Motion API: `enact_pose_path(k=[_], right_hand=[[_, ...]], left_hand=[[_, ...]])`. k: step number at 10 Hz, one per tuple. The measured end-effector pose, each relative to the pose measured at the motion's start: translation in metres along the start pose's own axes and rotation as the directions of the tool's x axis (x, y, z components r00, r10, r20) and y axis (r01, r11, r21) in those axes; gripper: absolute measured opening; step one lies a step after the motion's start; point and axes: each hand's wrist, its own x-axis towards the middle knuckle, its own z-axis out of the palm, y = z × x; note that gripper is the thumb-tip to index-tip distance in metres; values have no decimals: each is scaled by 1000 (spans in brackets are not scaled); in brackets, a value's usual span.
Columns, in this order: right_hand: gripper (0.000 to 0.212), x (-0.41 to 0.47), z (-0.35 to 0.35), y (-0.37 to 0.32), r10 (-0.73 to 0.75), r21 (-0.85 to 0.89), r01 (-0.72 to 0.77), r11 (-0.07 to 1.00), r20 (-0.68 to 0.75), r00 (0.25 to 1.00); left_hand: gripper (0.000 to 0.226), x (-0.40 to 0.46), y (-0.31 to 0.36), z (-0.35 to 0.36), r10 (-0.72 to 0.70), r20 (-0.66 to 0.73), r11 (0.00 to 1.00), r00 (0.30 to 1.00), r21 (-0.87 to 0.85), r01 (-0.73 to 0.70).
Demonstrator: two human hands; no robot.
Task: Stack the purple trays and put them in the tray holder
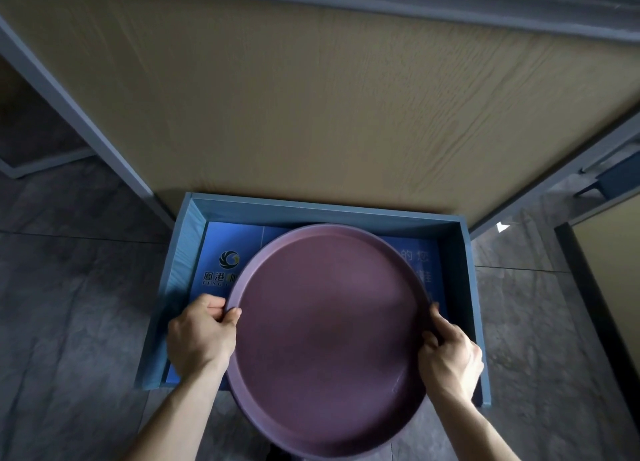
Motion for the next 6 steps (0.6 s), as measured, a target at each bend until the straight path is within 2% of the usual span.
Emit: enact_pose_path(k=[1, 2, 3, 4, 6], right_hand=[[58, 0, 3, 2, 20, 64, -19, 998, -16, 1000], [57, 1, -1, 5, 21, 79, -24, 997, 29, 999], [53, 6, -13, 0, 27, -14, -25, 1000, 170, 985], [60, 4, -31, -12, -38, -191, 98, 977, 298, 954], [76, -9, -95, -41, -259, -233, 356, 905, 362, 895]], left_hand=[[18, 0, -3, 1, -6, -5, 1000, 1000, 14, 6], [25, 2, -4, 1, 18, -3, 999, 1000, 44, -18], [49, 3, -3, 0, 47, 63, 984, 997, 169, -57], [65, -10, 8, -3, 130, 111, 955, 985, 252, -155], [77, -54, 55, -39, 369, 224, 842, 902, 332, -426]])
